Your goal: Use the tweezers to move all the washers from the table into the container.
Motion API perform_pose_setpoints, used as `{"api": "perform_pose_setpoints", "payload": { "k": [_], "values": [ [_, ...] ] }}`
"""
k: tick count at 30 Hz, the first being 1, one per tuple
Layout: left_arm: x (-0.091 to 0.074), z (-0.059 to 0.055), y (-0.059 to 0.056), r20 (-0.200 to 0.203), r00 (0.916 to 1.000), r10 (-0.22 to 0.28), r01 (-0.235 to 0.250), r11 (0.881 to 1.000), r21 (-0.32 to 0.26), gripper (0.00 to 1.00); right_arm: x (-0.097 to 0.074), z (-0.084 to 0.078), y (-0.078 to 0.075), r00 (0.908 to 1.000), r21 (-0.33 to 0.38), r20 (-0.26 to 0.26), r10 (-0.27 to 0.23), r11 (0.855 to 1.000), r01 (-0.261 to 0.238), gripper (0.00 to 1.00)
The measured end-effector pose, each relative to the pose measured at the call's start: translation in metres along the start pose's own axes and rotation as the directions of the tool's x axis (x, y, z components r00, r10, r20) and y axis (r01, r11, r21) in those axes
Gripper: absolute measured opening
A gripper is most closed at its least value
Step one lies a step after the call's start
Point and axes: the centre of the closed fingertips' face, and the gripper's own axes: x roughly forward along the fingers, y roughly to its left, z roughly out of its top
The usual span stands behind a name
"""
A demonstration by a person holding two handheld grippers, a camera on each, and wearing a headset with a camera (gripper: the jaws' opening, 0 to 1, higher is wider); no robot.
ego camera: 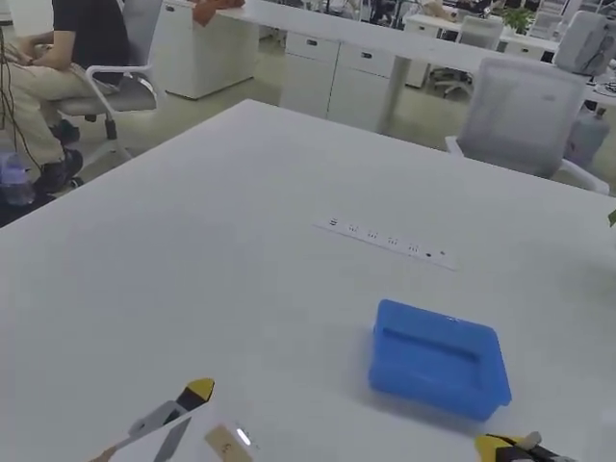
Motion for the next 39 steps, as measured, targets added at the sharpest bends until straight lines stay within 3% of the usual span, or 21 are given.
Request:
{"api": "perform_pose_setpoints", "payload": {
  "k": [12, 29, 32, 39],
  "values": [
    [0.0, 0.0, 0.0, 0.001, 1.0, -0.003, 0.003, 1.0, -0.004, 0.95, 0.008, 0.0, -0.006, 0.9998, 0.022, 0.008, -0.019, 1.0, 0.019, 0.02],
    [0.001, 0.0, -0.003, -0.005, 0.9999, -0.014, 0.014, 1.0, 0.0, 0.95, 0.01, -0.005, -0.003, 0.9994, -0.02, 0.004, -0.033, 0.999, 0.033, 0.02],
    [0.001, 0.0, -0.003, -0.002, 0.9999, -0.015, 0.015, 1.0, -0.001, 0.95, 0.009, -0.007, -0.001, 0.9988, -0.085, -0.013, -0.046, 0.995, 0.045, 0.01],
    [0.0, 0.0, -0.002, -0.002, 0.9999, -0.012, 0.012, 1.0, 0.001, 0.95, 0.01, -0.007, 0.0, 0.9979, -0.11, -0.038, -0.051, 0.993, 0.047, 0.01]
  ]
}}
